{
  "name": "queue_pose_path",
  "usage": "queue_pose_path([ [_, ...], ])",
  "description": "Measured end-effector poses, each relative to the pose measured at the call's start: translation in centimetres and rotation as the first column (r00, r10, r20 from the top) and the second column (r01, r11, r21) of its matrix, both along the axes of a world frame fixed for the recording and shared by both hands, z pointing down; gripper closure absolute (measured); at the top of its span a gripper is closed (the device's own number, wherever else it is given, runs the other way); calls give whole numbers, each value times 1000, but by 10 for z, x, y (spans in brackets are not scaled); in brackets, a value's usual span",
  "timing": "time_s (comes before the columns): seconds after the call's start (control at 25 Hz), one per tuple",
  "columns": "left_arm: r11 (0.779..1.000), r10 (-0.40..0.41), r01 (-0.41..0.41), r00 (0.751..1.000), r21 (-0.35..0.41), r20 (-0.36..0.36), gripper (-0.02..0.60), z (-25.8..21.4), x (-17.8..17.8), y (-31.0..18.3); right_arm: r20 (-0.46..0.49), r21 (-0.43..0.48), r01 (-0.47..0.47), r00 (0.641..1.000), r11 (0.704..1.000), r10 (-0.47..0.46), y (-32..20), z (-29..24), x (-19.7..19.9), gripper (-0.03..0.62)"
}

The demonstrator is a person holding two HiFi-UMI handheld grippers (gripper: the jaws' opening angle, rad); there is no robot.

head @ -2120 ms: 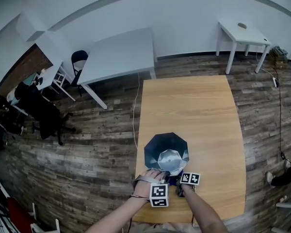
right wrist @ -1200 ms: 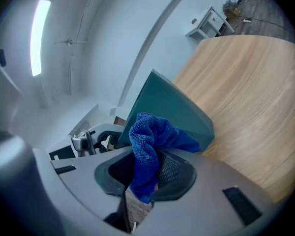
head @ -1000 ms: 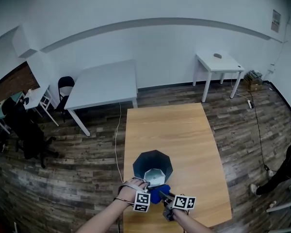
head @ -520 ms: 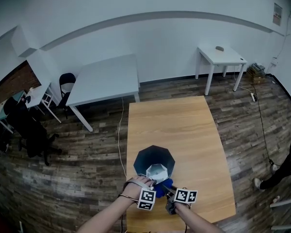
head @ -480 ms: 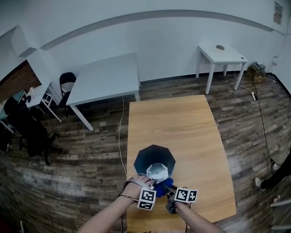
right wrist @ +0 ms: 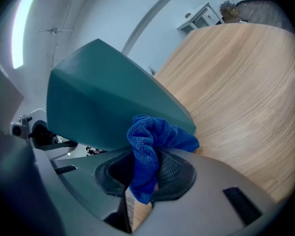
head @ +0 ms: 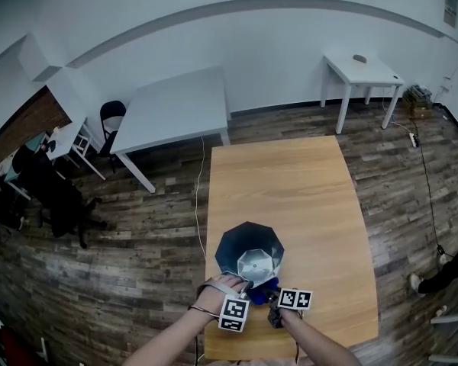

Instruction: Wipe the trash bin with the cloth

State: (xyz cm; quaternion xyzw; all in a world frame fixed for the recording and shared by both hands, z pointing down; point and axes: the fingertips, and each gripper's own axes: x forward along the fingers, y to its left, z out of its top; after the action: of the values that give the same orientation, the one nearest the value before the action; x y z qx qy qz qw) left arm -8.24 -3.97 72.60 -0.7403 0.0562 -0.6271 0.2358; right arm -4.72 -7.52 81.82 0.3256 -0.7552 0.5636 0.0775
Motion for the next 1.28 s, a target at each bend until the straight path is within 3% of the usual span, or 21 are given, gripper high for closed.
queue_pose_path([
  [0.44,1000,-17,16,999,-27,-42,518,-2,4,-12,-148,-68,97,983,993,-106,-22,82,-3,514],
  [0.76,998,-52,51,997,-32,-58,519,1,5,-15,-247,-45,253,934,966,-257,-27,112,-6,514],
  [0.92,997,-73,73,995,-3,-71,518,0,7,-16,-230,-38,231,945,972,-234,-22,95,2,514],
  [1.12,995,-95,92,979,-23,-180,499,-17,13,-14,-154,24,194,970,981,-188,-13,40,8,514],
  [1.28,997,-79,76,984,-20,-160,487,-23,-2,-12,-71,64,139,988,988,-134,-1,-12,13,514],
])
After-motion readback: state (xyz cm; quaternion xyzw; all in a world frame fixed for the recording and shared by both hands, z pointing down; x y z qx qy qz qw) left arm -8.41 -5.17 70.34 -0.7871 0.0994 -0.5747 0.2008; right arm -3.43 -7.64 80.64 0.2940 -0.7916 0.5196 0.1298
